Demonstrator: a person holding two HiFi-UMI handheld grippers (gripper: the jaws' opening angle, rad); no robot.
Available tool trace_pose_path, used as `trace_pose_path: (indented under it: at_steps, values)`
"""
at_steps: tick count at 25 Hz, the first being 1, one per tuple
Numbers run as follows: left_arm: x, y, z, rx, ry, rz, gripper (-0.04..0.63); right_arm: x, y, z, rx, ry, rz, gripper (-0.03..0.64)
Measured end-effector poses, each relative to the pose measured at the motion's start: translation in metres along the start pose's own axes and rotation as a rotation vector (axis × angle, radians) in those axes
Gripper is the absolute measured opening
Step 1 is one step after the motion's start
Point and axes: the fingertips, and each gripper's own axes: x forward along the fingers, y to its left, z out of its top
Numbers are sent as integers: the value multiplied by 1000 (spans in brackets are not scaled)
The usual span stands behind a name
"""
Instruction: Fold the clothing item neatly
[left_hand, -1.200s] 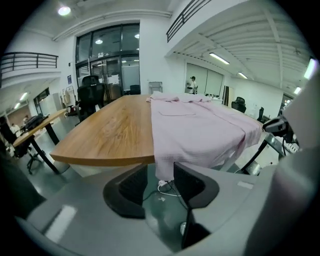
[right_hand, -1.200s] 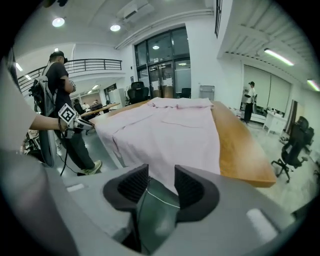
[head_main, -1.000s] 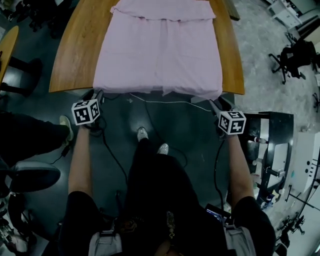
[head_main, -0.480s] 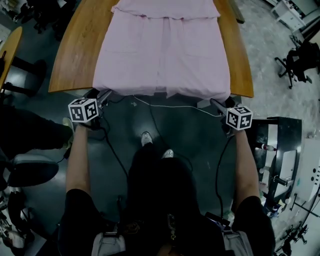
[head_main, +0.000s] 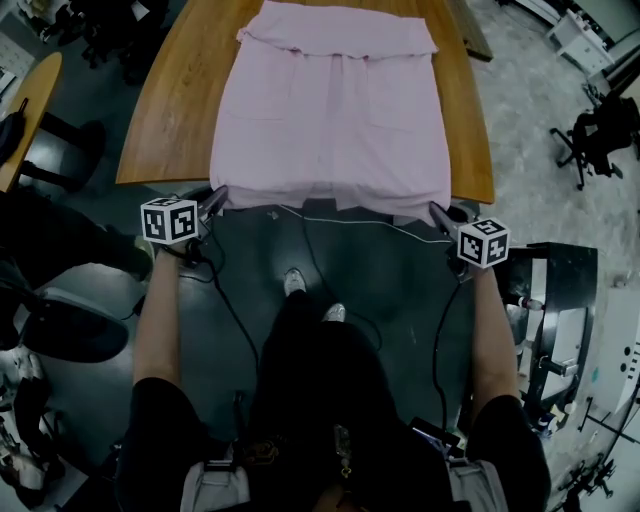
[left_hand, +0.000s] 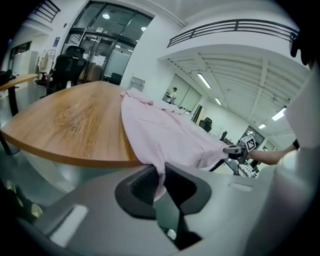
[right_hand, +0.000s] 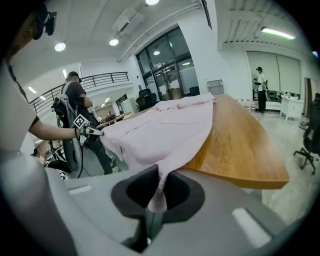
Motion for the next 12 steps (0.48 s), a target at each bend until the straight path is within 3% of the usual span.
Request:
trace_pose_path:
  at_steps: [3,7,12]
  values:
    - [-8,-24,22,8,-18,-41,40,-12,8,27,-5,-44,34,15]
    - [-8,-41,61,16,-21,-28,38,-18,13,73,-35,-106,75,15]
    - [0,-46,117,-26,-14,-27,38,-18,-4,130,-47,-167,81,15]
